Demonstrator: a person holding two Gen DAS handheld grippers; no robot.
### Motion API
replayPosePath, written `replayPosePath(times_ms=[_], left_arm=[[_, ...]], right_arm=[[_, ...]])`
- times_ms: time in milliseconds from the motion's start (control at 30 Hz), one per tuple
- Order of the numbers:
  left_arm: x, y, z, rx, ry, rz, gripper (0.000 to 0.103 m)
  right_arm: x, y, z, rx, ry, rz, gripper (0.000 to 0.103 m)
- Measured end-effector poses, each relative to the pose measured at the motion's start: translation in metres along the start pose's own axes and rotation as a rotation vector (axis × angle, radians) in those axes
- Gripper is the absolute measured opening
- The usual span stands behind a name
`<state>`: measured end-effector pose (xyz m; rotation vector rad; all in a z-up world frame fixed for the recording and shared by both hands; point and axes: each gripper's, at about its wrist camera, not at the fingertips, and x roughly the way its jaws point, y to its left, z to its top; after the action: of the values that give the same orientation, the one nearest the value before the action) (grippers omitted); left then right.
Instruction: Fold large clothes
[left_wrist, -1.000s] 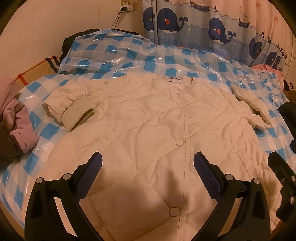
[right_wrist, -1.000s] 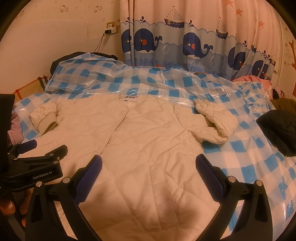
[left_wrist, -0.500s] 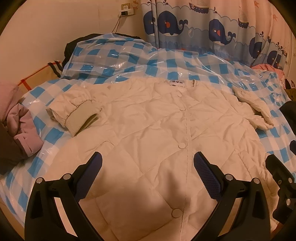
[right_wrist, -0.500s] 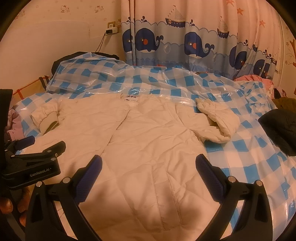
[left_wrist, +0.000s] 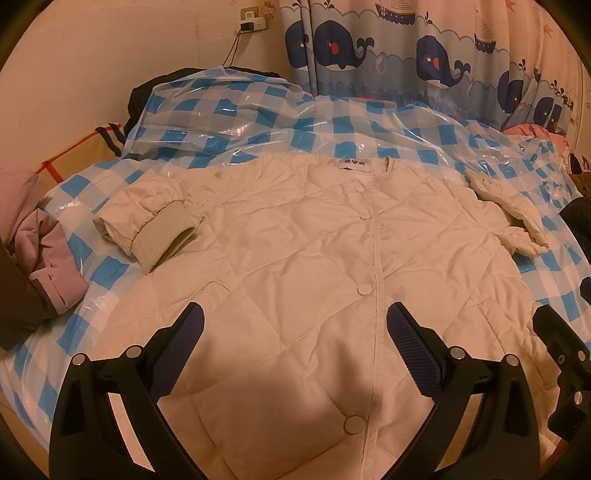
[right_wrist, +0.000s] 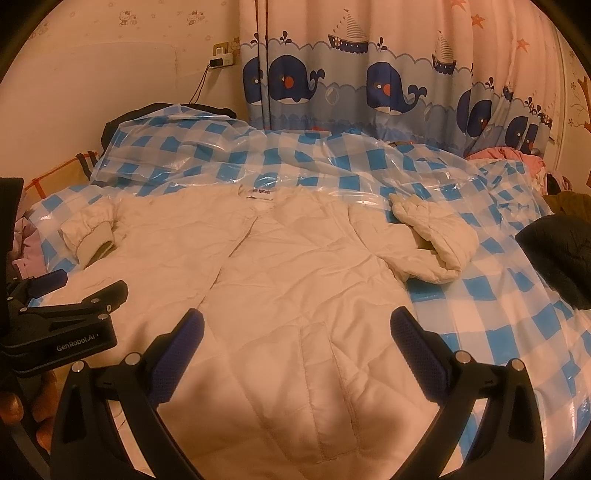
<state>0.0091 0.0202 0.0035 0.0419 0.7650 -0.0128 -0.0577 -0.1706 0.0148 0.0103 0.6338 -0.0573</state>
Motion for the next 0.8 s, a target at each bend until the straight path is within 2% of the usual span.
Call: replayPosePath(times_ms=[233,333,433,567,633,700,733,767,800], left_arm=[[0.003,0.003,0.001,-0.002,0.013,-0.009,0.095],[0.005,0.005,0.001,-0.012,0.022,-0.015,0.095],[0.010,0.010,0.001,-0.035,0.044,-0.030,0.095],[0.016,0.014,-0.001,-0.055,0.075,-0.068,0.095],[0.017,0.012,-0.001,-0.047,0.080,-0.078,0.095],[0.018,0.008,-0.002,-0.033,0.083,-0.075,0.095],[0.019,0.007,-0.002,-0.025,0.086,-0.074,0.095],[0.021,0.005,-0.003,-0.019,0.091,-0.074,0.095],[0.023,0.003,-0.004,-0.015,0.098,-0.075,0.095]], right_arm=[[0.002,-0.004,0.000,0.005,-0.009,0.006,0.097],[0.001,-0.019,0.007,-0.008,-0.019,-0.017,0.097],[0.007,-0.066,0.023,0.053,-0.007,-0.040,0.097],[0.032,-0.156,0.046,0.175,0.026,-0.100,0.097],[0.053,-0.199,0.060,0.234,0.063,-0.094,0.097],[0.083,-0.249,0.071,0.364,0.135,-0.041,0.097],[0.094,-0.263,0.073,0.407,0.165,-0.048,0.097],[0.103,-0.271,0.077,0.403,0.180,-0.089,0.097],[0.116,-0.266,0.085,0.318,0.184,-0.127,0.097]])
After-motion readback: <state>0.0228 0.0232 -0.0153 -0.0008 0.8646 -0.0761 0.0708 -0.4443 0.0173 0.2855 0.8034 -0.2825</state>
